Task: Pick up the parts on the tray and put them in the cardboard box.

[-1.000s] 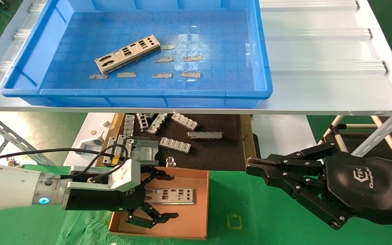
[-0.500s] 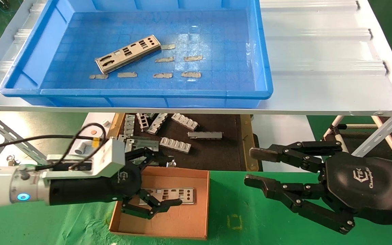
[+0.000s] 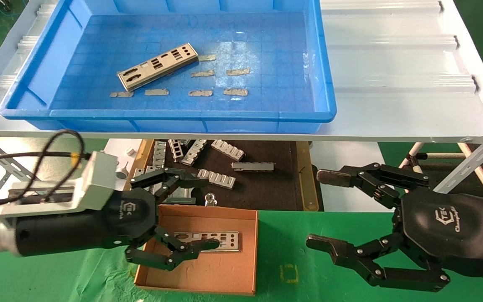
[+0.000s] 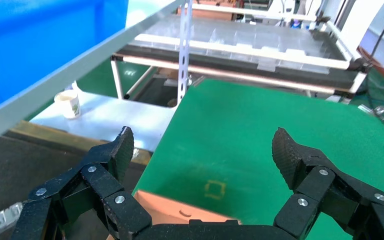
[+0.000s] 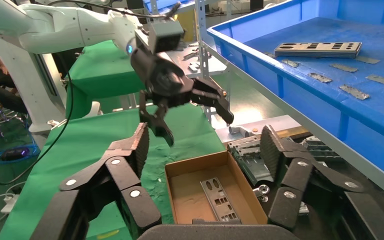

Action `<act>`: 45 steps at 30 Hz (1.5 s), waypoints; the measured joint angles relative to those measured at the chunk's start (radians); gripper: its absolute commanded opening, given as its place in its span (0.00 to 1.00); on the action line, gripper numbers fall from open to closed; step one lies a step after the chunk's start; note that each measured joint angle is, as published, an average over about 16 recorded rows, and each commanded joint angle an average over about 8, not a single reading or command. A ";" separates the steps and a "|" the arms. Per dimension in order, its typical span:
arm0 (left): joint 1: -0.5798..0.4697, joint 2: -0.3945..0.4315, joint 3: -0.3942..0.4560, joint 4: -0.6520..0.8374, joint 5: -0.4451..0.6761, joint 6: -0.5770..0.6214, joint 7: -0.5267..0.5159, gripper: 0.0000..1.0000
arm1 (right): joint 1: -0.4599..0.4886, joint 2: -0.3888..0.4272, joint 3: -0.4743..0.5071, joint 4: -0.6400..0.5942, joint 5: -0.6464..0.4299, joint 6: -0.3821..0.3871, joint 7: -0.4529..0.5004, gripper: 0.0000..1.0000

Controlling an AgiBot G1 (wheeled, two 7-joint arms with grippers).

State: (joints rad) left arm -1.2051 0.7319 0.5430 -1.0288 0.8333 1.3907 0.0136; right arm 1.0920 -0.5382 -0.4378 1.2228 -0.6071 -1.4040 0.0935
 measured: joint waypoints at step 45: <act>0.134 -0.124 -0.270 -0.261 -0.106 0.108 -0.204 1.00 | 0.000 0.000 0.000 0.000 0.000 0.000 0.000 1.00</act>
State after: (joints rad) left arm -1.0711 0.6084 0.2733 -1.2898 0.7272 1.4987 -0.1905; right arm 1.0917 -0.5382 -0.4377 1.2225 -0.6070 -1.4037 0.0934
